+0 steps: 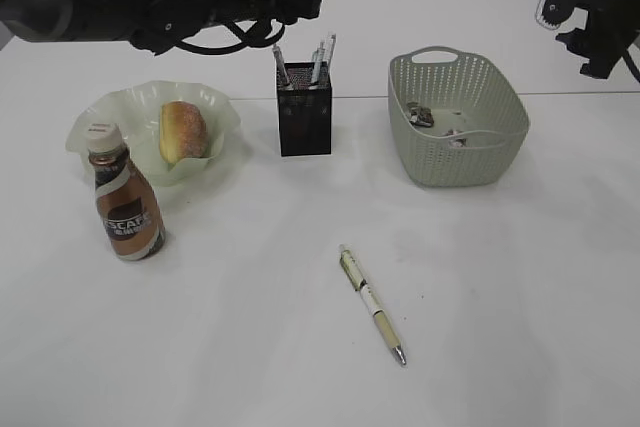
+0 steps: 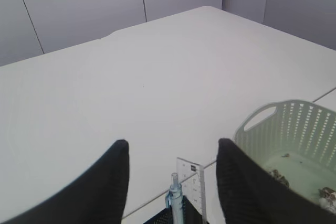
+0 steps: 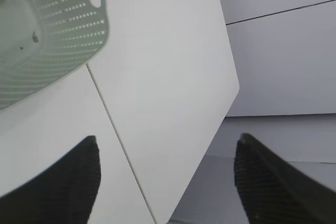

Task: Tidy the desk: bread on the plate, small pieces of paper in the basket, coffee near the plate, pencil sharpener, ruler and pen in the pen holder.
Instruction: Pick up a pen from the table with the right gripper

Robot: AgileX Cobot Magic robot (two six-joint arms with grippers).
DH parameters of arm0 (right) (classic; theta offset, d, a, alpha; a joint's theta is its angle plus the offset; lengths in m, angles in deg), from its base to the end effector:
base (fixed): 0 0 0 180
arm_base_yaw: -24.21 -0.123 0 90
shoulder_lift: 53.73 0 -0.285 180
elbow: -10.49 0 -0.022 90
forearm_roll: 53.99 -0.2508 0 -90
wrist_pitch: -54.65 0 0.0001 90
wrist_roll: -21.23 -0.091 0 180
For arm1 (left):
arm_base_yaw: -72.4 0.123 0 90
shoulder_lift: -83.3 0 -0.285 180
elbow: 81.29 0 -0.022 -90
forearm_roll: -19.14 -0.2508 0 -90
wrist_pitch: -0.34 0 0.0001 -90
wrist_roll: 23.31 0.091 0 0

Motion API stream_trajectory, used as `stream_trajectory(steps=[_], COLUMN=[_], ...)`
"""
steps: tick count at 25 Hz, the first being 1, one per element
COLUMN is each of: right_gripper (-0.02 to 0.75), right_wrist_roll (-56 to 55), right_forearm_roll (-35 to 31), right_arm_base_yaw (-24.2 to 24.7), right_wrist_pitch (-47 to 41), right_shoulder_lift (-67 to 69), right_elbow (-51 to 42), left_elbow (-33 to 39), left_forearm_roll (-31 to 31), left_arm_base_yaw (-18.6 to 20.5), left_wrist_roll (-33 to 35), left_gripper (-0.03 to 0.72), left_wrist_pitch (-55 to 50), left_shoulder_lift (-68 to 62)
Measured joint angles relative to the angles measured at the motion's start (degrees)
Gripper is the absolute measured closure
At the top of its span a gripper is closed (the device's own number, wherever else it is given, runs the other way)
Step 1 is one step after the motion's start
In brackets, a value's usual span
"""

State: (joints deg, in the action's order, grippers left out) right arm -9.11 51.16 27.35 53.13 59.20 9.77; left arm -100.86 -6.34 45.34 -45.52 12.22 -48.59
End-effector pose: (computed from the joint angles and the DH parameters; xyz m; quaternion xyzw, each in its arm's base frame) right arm 0.4324 -0.0262 0.2691 -0.4832 0.6811 -0.3543 0.4209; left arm 0.4589 -0.2434 0.2420 0.2264 0.7407 -0.1663 0.6103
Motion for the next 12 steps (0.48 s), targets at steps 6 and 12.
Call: stream_trajectory(steps=[6,12], right_gripper=[0.153,0.154], right_wrist_roll=[-2.8,-3.2], right_forearm_roll=[-0.1,-0.1], right_arm_base_yaw=[0.0,0.0], right_wrist_pitch=[-1.8,-0.9], right_shoulder_lift=[-3.0,-6.9], right_elbow=[-4.8,-9.5], left_elbow=[0.0,0.0], left_forearm_roll=[0.2,1.8], left_arm_base_yaw=[0.0,0.0], left_wrist_roll=[0.0,0.0], left_gripper=[0.288,0.288], left_wrist_pitch=[-2.3,-2.8], left_shoulder_lift=[0.0,0.0])
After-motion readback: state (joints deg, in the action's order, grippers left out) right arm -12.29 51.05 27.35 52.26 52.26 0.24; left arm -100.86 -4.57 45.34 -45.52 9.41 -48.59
